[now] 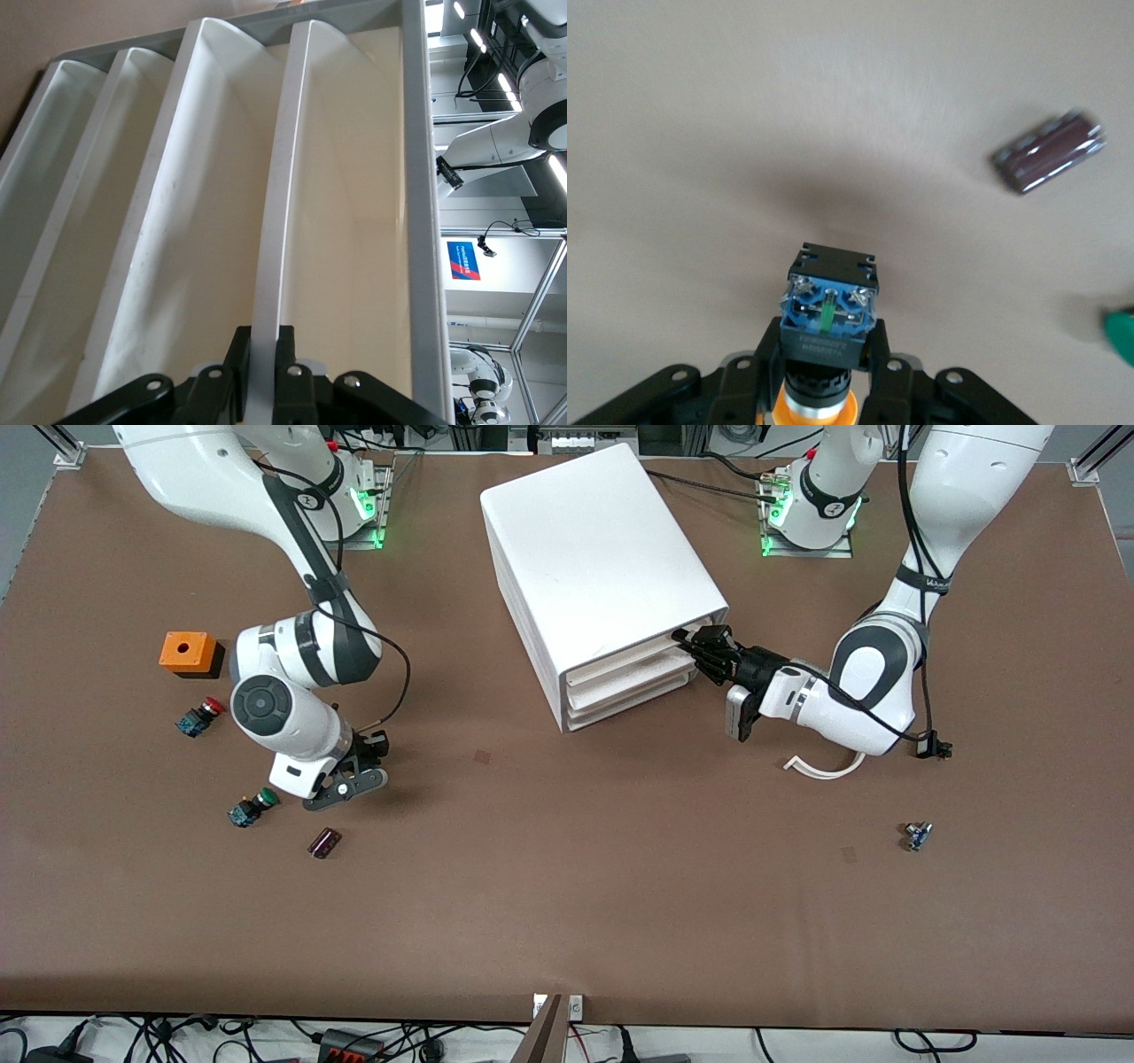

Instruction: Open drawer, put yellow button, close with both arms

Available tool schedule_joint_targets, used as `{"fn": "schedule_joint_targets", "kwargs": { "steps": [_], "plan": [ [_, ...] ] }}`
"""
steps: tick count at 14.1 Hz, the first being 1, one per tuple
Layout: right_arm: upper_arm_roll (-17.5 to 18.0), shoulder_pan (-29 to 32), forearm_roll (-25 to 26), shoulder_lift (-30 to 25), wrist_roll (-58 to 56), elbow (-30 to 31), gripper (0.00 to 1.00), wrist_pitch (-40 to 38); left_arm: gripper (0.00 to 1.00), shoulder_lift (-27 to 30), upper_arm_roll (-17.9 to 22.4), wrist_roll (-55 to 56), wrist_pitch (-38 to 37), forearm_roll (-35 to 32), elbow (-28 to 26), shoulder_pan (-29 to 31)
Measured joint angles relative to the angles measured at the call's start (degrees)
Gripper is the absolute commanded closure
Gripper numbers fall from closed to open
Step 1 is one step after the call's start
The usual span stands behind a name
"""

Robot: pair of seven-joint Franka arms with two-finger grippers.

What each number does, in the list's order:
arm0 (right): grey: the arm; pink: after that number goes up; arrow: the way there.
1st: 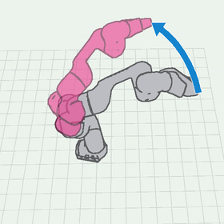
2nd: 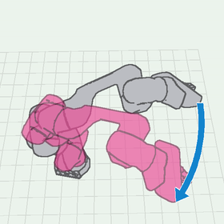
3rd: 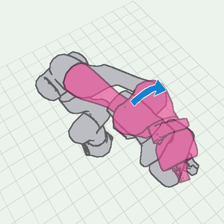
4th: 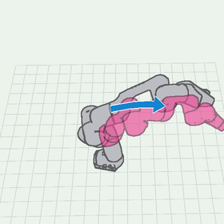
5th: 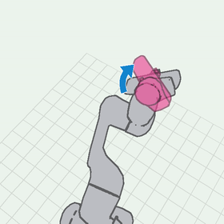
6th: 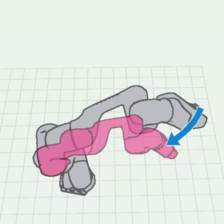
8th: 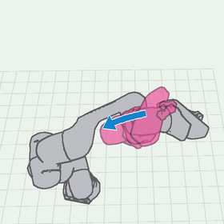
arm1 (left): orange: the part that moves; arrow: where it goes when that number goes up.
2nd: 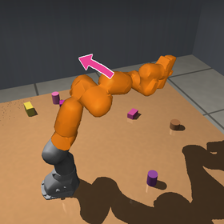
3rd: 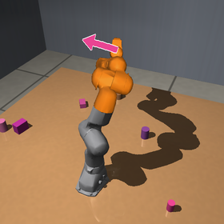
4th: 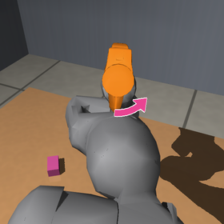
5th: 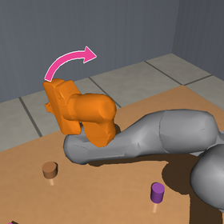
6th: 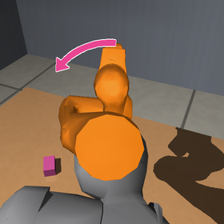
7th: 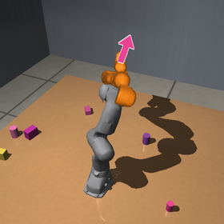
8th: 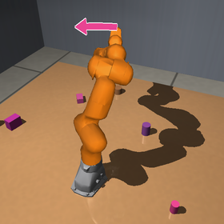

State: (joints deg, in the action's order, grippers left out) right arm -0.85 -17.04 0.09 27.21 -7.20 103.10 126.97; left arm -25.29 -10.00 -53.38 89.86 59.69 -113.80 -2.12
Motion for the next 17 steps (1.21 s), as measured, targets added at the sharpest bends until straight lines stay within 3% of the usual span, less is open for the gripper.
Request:
{"fn": "schedule_joint_targets", "kwargs": {
  "steps": [3, 6, 10, 11, 12, 17],
  "plan": [
    [1.0, -0.5, -4.3, -1.4, 0.0, -9.4, 0.95, -7.5, 0.91, -1.0, 0.4, -0.2, 0.7, -0.2, 1.9, 0.4],
    [1.3, -0.9, -6.6, -1.4, -0.2, -18.1, 0.98, -12.1, 0.90, -4.1, 1.5, -0.2, 0.6, -2.4, 7.6, 1.3],
    [1.5, -4.4, -6.7, -0.9, -0.2, -23.4, 1.00, -13.0, 0.88, -8.1, 2.9, 0.6, -0.1, -5.5, 16.1, 3.8],
    [1.6, -5.8, -6.7, -0.7, -0.2, -24.5, 1.00, -13.0, 0.70, -8.9, 3.0, 0.8, -0.3, -6.0, 17.7, 4.4],
    [1.6, -7.3, -6.7, -0.6, -0.1, -25.5, 1.00, -12.9, 0.01, -9.7, 3.0, 1.1, -0.6, -6.2, 18.9, 4.6],
    [1.6, -14.9, -6.7, 1.0, 10.1, -31.3, 1.00, -13.5, 0.00, -10.8, 3.4, 2.9, 0.6, -9.3, 20.5, 4.7]
  ]
}}
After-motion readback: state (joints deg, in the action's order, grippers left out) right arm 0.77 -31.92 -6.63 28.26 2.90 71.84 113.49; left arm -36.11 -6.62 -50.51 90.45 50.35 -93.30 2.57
